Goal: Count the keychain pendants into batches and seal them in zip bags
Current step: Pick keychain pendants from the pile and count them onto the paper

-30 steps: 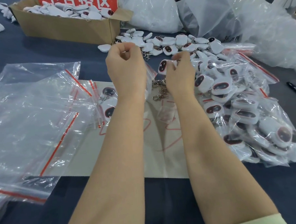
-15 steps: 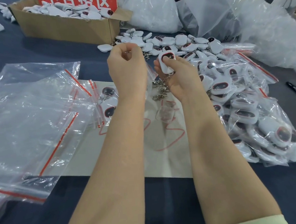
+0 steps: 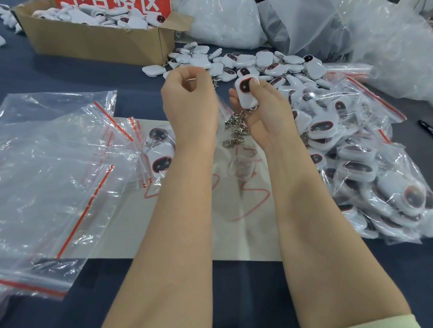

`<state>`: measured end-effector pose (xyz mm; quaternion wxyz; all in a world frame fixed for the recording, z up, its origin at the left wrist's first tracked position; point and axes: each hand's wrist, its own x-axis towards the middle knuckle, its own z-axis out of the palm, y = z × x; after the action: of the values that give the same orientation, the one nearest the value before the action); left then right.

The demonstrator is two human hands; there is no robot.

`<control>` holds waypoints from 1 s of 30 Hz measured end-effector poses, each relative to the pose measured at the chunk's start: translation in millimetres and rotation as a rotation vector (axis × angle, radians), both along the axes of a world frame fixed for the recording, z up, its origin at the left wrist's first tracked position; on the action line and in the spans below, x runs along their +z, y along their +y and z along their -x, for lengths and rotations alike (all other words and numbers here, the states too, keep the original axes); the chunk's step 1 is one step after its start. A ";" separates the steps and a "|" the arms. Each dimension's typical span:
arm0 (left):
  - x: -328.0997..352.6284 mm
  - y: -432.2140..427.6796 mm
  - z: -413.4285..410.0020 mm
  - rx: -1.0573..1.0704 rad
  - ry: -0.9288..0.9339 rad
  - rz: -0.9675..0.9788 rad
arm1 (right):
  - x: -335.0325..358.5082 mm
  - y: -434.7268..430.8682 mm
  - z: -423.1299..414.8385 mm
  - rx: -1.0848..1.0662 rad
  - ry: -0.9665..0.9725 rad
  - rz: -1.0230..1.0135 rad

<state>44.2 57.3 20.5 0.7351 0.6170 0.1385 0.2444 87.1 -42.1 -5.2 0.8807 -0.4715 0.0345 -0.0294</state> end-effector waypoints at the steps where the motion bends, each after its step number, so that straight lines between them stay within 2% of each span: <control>1: 0.0 0.1 0.4 -0.002 0.002 -0.001 | 0.5 0.0 0.1 0.010 0.007 -0.014; 4: 0.4 0.1 1.4 -0.002 0.002 0.000 | 1.7 0.2 2.2 0.073 0.010 -0.001; 11: 0.8 -0.3 2.4 -0.015 0.011 0.004 | 15.7 -0.4 8.1 0.064 -0.038 0.228; 14: 1.0 0.0 2.4 -0.019 0.018 -0.015 | 30.1 1.0 10.1 0.056 -0.108 0.502; 18: 3.7 -0.4 4.2 -0.020 -0.012 -0.100 | 42.9 -0.9 17.2 0.050 -0.081 0.990; 25: 12.1 2.6 8.2 0.006 -0.085 -0.364 | 45.5 8.9 26.0 0.368 -0.199 1.354; 27: 13.0 2.8 9.1 -0.002 -0.083 -0.368 | 44.5 9.9 21.2 0.274 -0.222 1.376; 30: 12.1 1.7 8.3 -0.010 -0.076 -0.299 | 32.0 11.3 1.5 -0.209 -0.162 1.250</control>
<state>35.9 59.0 32.6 0.6410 0.7105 0.0696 0.2820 85.6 -30.8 26.8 0.4318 -0.8867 -0.0100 -0.1651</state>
